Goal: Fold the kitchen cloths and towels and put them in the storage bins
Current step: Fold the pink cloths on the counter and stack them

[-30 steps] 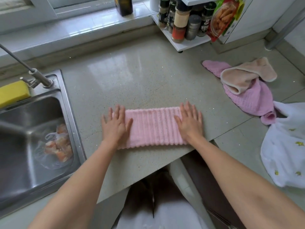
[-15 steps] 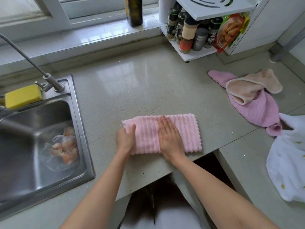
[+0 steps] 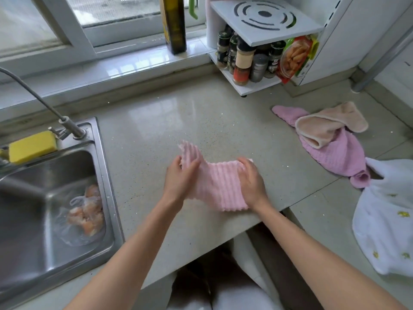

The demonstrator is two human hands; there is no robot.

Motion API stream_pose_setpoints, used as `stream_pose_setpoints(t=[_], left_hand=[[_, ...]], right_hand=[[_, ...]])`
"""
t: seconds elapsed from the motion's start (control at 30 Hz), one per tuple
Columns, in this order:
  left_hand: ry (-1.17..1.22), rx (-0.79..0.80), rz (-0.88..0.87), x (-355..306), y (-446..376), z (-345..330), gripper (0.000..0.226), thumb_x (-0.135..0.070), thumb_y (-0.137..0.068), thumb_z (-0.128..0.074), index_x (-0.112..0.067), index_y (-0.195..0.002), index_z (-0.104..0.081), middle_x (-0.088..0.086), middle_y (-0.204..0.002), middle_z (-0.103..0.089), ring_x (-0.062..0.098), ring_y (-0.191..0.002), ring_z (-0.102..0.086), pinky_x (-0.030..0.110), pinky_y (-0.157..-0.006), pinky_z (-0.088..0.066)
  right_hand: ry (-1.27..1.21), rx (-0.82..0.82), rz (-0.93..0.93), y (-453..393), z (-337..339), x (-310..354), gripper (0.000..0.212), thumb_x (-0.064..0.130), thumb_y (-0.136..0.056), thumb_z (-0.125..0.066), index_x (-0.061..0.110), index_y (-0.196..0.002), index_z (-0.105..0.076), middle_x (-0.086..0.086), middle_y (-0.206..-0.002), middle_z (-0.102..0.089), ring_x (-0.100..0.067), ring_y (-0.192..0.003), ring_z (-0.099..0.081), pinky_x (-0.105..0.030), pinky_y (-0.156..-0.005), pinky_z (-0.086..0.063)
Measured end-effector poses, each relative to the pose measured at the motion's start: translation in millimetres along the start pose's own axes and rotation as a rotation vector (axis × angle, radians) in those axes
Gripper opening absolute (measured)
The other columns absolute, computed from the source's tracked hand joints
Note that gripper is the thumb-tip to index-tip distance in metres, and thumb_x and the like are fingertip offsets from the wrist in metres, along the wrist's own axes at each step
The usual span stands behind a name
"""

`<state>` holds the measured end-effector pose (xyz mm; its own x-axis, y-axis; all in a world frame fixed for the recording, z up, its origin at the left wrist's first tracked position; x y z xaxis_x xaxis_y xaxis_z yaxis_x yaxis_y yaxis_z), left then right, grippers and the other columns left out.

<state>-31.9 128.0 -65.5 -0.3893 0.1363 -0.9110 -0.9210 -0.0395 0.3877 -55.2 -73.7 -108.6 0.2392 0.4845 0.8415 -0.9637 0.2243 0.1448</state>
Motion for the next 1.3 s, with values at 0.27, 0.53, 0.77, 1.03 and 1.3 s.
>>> stream_pose_setpoints(t=[0.27,0.53,0.77,1.03,1.3], left_hand=[[-0.330,0.264,-0.115,10,14,-128,0.039,-0.017,-0.086,-0.068,-0.015,-0.118,-0.045,-0.012,-0.082,-0.051,-0.004,-0.069,-0.051,0.008,-0.054,-0.043],[-0.466,0.392,-0.130,30,13,-155,0.047,-0.022,-0.083,-0.071,-0.017,-0.120,-0.043,0.001,-0.091,-0.063,0.014,-0.081,-0.064,0.027,-0.070,-0.054],[-0.722,0.102,-0.568,5,5,-110,0.043,-0.022,-0.101,-0.040,-0.013,-0.143,-0.039,-0.005,-0.148,-0.037,0.010,-0.139,-0.027,0.023,-0.115,-0.020],[-1.250,0.228,-0.690,77,-6,-130,0.069,-0.053,-0.100,-0.009,-0.006,-0.150,-0.011,0.007,-0.159,0.010,0.020,-0.147,0.011,0.039,-0.119,0.003],[-1.248,0.276,-0.581,85,-35,-121,0.074,-0.063,-0.095,-0.004,-0.016,-0.152,-0.004,0.005,-0.158,0.016,0.020,-0.146,0.015,0.058,-0.116,-0.009]], right_hand=[[-0.531,0.072,-0.534,9,52,-57,0.039,0.031,-0.101,-0.040,-0.001,-0.107,-0.061,-0.020,-0.098,-0.067,-0.030,-0.086,-0.068,-0.039,-0.081,-0.056],[0.027,0.124,-0.404,-12,48,-55,0.019,0.013,-0.084,-0.066,0.007,-0.101,-0.062,-0.013,-0.090,-0.069,-0.025,-0.081,-0.067,-0.036,-0.072,-0.055],[0.499,-0.006,-0.144,-16,47,-29,0.043,0.006,-0.093,-0.042,0.010,-0.135,-0.038,-0.010,-0.131,-0.048,-0.026,-0.113,-0.050,-0.032,-0.086,-0.042],[0.767,0.110,0.050,3,2,-67,0.065,0.050,-0.093,0.005,0.020,-0.150,0.014,0.002,-0.156,0.018,-0.012,-0.144,0.016,-0.032,-0.118,0.007],[0.740,0.043,-0.001,-18,-9,-60,0.070,0.048,-0.088,0.010,0.012,-0.148,0.009,-0.004,-0.157,0.010,-0.012,-0.144,0.012,-0.027,-0.117,0.012]])
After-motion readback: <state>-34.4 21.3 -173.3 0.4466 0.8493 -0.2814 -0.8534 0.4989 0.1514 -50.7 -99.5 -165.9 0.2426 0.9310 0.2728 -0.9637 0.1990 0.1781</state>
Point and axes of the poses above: each hand's wrist, its own y-axis away from the middle knuckle, its own z-axis out of the back of the hand, x = y × z, the point moved 9 cm from there along -y, towards the middle knuckle
